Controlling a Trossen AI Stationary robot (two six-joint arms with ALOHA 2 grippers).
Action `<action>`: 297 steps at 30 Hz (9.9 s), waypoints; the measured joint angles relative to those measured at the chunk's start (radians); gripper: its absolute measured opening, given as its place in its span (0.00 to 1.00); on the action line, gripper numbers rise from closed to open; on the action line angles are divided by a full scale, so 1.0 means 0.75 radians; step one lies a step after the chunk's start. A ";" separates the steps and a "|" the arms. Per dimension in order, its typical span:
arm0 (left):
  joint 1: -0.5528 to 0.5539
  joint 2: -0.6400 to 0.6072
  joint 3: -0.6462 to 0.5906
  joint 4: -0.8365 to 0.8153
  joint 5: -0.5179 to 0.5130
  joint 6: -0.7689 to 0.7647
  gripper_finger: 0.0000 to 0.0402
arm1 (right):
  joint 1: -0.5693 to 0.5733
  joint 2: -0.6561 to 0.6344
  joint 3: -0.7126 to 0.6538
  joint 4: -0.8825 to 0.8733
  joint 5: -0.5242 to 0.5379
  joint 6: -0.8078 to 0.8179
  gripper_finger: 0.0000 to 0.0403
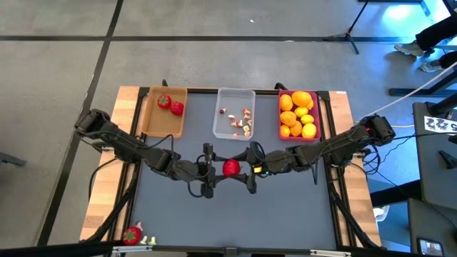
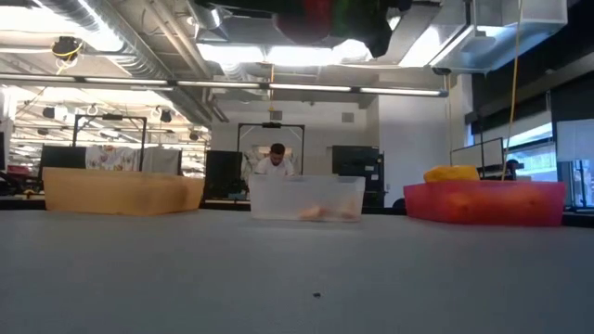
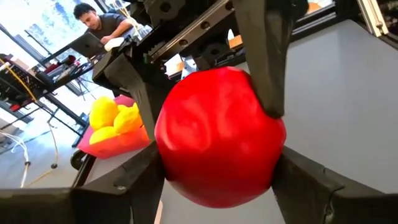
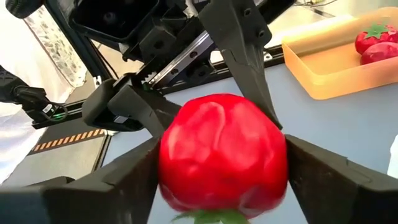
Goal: Sort produce into baskets
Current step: Put the tomato into the orange bin, then put the mushroom into the transparent bin
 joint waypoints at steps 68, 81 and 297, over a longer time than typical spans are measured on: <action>0.827 -0.430 -0.347 -1.473 -0.136 -1.555 0.63 | -0.002 0.071 0.001 -0.804 0.073 0.241 0.89; 0.836 -0.430 -0.377 -1.474 -0.137 -1.511 0.63 | -0.002 0.071 0.001 -0.780 0.107 0.240 0.89; 0.535 -0.193 -0.198 -0.485 -0.184 -0.979 0.01 | -0.002 0.101 0.001 -0.620 0.133 0.071 0.89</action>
